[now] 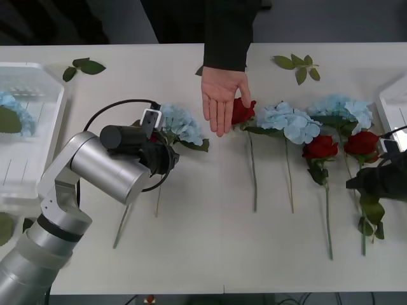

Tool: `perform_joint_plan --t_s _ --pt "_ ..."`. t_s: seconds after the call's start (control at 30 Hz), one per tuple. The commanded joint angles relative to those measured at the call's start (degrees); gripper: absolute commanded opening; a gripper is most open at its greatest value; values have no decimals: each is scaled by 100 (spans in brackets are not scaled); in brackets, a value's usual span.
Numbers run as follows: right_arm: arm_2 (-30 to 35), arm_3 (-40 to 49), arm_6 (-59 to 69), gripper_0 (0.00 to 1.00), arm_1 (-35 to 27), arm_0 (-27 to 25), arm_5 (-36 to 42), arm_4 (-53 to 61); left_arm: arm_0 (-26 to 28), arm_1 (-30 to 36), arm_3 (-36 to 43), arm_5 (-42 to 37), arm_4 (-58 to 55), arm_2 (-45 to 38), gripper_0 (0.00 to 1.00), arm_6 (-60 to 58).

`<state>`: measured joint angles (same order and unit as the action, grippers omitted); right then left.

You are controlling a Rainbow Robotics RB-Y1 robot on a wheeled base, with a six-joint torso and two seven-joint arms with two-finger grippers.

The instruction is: Place the red flowers into the right box and the blue flowers into the left box. If a person shows an open palm, hand one flower to the person first, then continue sorting.

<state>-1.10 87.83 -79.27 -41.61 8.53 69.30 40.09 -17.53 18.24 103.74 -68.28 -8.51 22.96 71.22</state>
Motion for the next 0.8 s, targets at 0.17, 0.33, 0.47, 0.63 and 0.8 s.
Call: perform_joint_plan --t_s 0.17,0.33,0.47,0.63,0.8 --pt "31 -91 -141 80 74 52 -128 -97 -31 30 121 42 60 -90 100 269" --pt "31 -91 -115 65 109 52 -128 -159 -31 30 112 42 51 -134 100 269" --pt "31 -91 -106 15 135 52 -128 -185 -31 30 121 42 51 -160 100 269" --pt "31 -82 -97 4 153 52 -128 -185 -31 30 121 42 51 -213 100 305" --pt "31 -82 -97 0 171 52 -128 -185 -31 30 121 42 42 -248 100 331"
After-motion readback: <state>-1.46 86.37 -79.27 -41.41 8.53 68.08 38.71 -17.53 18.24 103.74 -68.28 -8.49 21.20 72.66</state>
